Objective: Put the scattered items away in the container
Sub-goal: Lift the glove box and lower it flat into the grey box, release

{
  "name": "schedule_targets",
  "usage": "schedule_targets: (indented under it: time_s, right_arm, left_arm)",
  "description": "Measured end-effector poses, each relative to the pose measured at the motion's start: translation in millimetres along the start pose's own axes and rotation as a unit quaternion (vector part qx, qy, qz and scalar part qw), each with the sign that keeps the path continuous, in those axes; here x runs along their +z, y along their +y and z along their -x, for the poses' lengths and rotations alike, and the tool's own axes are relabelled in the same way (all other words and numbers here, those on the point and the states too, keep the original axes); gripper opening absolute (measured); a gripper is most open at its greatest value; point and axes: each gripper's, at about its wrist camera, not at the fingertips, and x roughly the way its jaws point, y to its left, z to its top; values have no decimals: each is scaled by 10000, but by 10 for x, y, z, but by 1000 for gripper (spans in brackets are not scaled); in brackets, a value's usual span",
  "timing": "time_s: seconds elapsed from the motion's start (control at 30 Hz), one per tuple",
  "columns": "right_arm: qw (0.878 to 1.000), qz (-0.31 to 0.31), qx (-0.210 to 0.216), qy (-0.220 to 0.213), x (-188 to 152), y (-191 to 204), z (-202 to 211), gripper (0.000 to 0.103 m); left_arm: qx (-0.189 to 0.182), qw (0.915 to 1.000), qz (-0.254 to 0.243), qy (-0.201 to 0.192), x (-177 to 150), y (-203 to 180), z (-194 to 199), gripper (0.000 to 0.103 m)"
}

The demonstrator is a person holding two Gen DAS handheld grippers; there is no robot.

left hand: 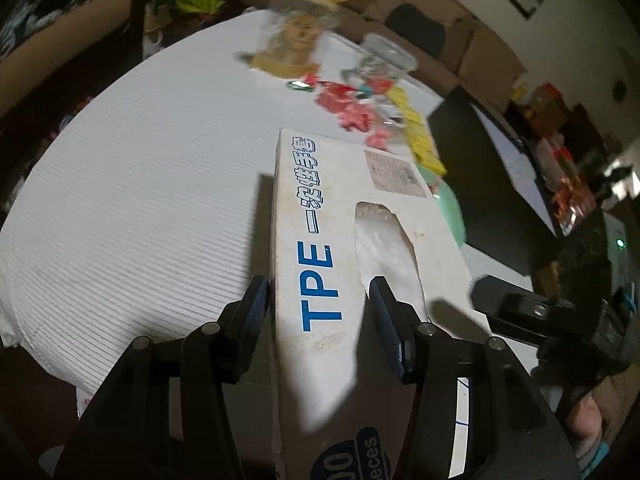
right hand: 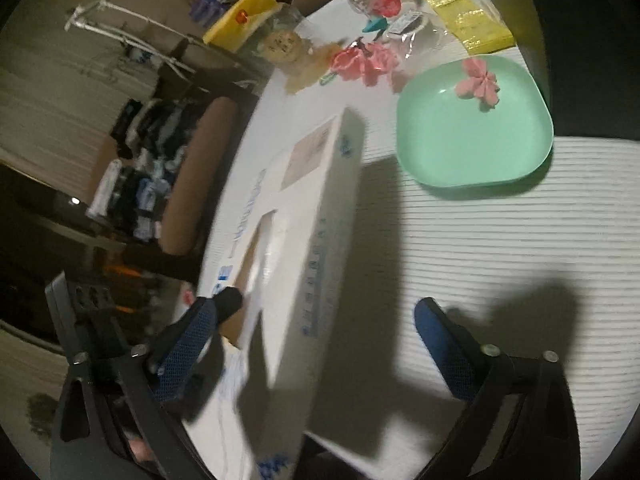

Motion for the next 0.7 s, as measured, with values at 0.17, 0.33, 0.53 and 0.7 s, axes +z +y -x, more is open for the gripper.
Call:
schedule_targets:
  time_s: [0.17,0.33,0.53,0.7]
  right_arm:
    - [9996,156,69,-238,61,68,370,43]
    - [9965,147,43,-826,299,-52,1032,43]
    - [9914,-4,-27,-1311,770,-348,1754,41]
    - [9890,-325,-84,-1439,1386,-783,2014,36]
  left_arm:
    - [-183,9990,-403,-109,125,-490,101,49]
    - [-573,9950,-780,-263,478,-1194,116,47]
    - [-990,9887,-1122,-122,1044,-2138,-254,47]
    - [-1058,9859,-1294,119,1477,-2744,-789,47]
